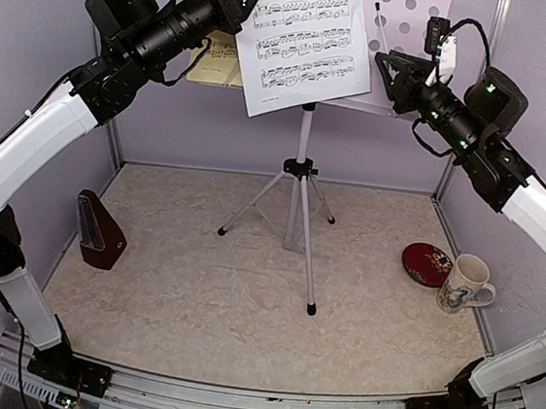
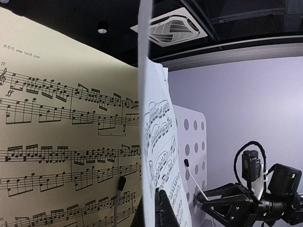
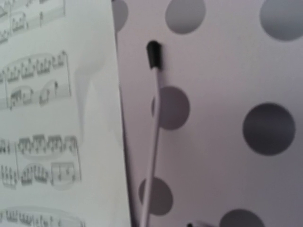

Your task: Set up the instrument practice props

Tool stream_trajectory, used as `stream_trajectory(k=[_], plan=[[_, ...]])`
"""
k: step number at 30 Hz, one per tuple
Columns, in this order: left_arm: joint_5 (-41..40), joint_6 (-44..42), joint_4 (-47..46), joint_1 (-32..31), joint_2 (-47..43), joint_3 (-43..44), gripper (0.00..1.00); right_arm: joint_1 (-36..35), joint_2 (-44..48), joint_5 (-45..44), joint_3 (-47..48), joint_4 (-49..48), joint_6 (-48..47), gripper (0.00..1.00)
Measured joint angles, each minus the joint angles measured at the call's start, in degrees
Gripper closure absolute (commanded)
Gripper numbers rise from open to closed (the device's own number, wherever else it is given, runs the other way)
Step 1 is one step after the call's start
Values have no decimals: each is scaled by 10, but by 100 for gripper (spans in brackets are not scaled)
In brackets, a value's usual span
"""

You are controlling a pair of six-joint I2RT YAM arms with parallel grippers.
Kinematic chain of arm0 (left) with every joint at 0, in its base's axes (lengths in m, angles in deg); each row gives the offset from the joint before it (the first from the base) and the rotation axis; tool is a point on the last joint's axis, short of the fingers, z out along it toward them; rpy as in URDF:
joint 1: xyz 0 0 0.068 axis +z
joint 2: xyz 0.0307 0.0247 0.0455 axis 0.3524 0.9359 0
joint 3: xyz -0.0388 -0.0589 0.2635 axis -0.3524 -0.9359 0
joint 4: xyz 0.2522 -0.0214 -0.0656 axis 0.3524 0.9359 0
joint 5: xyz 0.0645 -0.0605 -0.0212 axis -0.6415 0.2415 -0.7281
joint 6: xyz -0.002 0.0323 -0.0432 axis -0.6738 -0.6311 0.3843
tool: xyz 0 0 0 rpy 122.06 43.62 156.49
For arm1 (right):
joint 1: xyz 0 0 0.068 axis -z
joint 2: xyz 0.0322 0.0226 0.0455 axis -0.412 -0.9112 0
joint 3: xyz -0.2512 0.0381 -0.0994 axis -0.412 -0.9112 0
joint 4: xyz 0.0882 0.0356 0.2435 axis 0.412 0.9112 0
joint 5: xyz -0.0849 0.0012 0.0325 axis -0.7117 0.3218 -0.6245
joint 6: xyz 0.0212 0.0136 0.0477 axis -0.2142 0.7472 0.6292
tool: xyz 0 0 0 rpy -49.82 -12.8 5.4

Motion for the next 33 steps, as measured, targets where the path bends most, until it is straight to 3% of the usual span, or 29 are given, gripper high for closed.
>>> stream_trajectory(k=[7,23,33], plan=[[7,-13,18,1,31,36,100,0,-7,0,10,-16,-5,99],[9,-59,35,4,88,139,100,0,-12,30,-20,-93,-13,100],[80,-88,40,8,141,177,100,0,-12,61,-26,-107,-17,100]])
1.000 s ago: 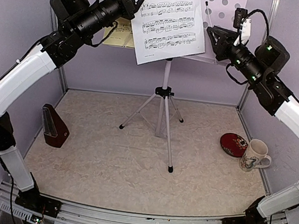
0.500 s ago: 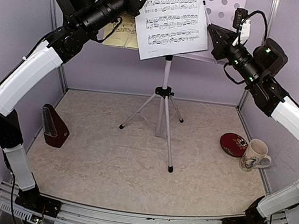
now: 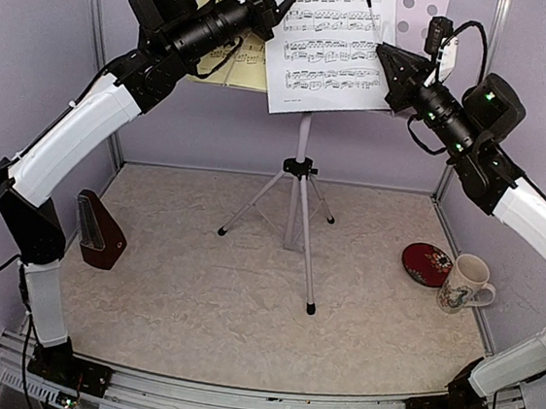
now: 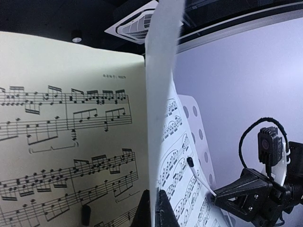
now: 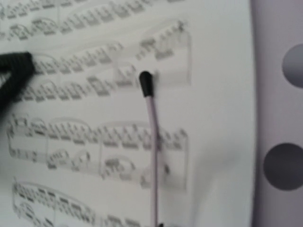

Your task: Set up the instrument practice props

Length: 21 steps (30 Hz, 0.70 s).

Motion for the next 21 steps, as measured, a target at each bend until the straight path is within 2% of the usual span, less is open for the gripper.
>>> stream_trajectory(k=[3,5,6,9,12,14,15,21], plan=[[20,-6,-1,0,24,19,100,0,-1,7,0,-1,0,100],[29,-7,-3,0,38,35,100,0,-4,11,0,-3,0,86],[34,-7,-5,0,43,41,100,0,-6,11,0,-6,0,84],[45,-8,-11,0,48,46,99,0,-11,14,0,-7,1,84],[49,-5,-15,0,48,46,85,0,-14,15,1,-7,0,87],[50,-5,-18,0,48,46,67,0,-14,13,1,-7,0,88],[50,-6,-20,0,48,44,61,0,-14,13,1,-8,1,88],[33,-3,-54,-4,-4,-64,52,0,-14,11,1,-8,1,88]])
